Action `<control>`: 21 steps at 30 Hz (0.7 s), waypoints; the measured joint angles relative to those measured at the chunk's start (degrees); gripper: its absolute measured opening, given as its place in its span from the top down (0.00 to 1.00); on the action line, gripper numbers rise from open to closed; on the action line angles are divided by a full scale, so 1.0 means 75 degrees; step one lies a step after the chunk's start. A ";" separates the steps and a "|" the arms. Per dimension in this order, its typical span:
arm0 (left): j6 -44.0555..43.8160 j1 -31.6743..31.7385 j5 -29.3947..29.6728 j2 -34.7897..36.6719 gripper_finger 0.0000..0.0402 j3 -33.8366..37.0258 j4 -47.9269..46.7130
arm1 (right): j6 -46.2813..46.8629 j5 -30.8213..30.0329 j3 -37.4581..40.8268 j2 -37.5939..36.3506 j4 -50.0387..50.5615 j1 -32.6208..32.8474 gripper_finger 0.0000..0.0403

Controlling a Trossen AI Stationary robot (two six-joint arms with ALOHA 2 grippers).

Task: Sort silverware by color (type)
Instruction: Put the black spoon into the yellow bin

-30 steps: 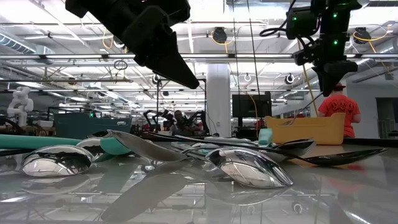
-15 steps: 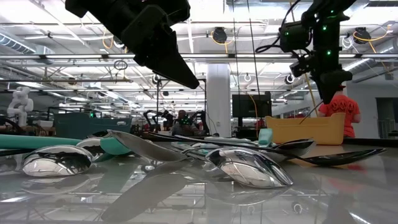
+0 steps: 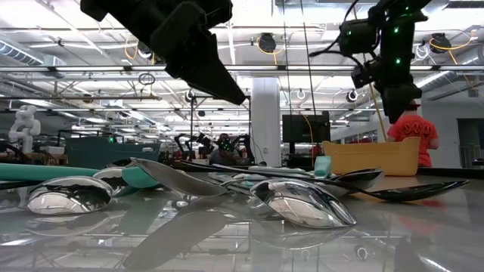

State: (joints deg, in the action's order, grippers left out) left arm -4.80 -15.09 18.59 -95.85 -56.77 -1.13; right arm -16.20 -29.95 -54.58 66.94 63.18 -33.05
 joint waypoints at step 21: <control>-0.0675 -0.0148 -0.0160 0.0000 0.63 -0.0003 0.0374 | 0.4795 0.1790 0.0324 -0.2043 -0.1550 0.5378 0.47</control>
State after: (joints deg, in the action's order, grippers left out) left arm -9.86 -16.20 17.39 -95.85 -56.80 1.67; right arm 19.77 -16.53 -52.15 51.62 51.55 7.29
